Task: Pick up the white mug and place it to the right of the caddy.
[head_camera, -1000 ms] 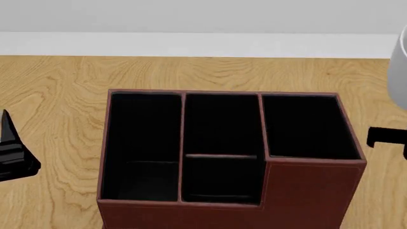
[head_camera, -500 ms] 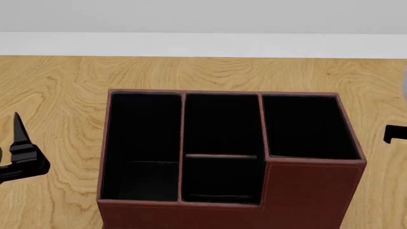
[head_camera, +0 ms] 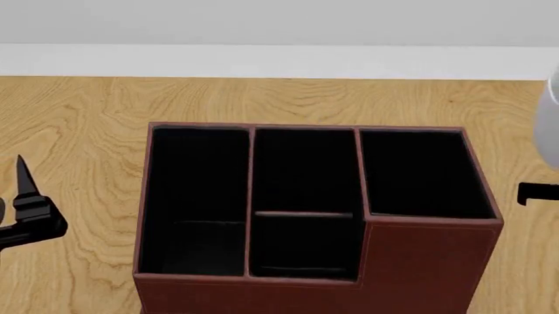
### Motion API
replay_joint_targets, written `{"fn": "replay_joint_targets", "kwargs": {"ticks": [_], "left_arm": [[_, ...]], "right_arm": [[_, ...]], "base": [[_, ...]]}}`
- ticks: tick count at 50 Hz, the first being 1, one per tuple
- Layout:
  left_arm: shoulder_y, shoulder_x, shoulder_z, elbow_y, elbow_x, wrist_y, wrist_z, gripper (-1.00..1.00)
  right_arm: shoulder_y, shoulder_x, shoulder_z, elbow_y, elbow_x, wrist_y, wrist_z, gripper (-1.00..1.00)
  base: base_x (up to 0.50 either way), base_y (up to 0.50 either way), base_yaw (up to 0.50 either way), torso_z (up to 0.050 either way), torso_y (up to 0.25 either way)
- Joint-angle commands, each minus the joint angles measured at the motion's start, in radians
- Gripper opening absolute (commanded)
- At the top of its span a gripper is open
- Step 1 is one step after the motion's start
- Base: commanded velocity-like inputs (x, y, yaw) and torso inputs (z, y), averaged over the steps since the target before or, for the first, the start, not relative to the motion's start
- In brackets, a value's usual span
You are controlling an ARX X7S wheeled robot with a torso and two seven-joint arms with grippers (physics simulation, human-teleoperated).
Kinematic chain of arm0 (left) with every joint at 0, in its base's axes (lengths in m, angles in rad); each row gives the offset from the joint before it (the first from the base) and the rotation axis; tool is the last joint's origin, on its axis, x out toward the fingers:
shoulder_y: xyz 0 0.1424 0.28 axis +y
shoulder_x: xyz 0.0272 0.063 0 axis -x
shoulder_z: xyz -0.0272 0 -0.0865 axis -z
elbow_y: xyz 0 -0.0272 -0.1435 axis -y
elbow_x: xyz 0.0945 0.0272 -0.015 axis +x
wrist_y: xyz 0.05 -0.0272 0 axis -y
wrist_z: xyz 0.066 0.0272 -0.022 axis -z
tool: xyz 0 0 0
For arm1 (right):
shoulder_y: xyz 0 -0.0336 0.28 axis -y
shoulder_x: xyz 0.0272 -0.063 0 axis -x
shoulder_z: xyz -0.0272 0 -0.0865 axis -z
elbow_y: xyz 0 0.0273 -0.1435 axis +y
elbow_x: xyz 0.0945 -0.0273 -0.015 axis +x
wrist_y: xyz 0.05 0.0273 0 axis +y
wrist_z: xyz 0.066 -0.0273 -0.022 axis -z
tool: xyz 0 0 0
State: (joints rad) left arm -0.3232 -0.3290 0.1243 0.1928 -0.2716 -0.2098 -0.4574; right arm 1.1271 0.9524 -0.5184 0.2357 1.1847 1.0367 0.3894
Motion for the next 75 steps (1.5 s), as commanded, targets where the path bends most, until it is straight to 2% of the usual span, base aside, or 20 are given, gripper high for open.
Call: {"fn": "replay_joint_targets", "kwargs": {"ticks": [1,41,59,75], "left_arm": [[0.004,0.004,0.002,-0.005,0.006,-0.002,-0.016,1.0],[0.008,0.003,0.022,-0.032,0.011,0.003,-0.026,1.0],[-0.009,0.005,0.043,-0.048,0.019,0.003,-0.024,1.0],[-0.011,0.005,0.044,-0.059,0.014,0.012,-0.024,1.0]], "right_arm": [[-0.003,-0.041,-0.059,0.091,-0.125,-0.079,-0.112,-1.0],[-0.056,-0.146,-0.127,0.327,-0.244,-0.245,-0.237,-1.0],[-0.099,-0.15,-0.121,0.428,-0.263,-0.323,-0.282,-1.0],[-0.103,-0.177,-0.128,0.476,-0.265,-0.31,-0.282,-1.0]], "base": [[0.0,0.0,0.0,0.0,0.0],[0.0,0.0,0.0,0.0,0.001],[0.0,0.0,0.0,0.0,0.001],[0.0,0.0,0.0,0.001,0.0]]}}
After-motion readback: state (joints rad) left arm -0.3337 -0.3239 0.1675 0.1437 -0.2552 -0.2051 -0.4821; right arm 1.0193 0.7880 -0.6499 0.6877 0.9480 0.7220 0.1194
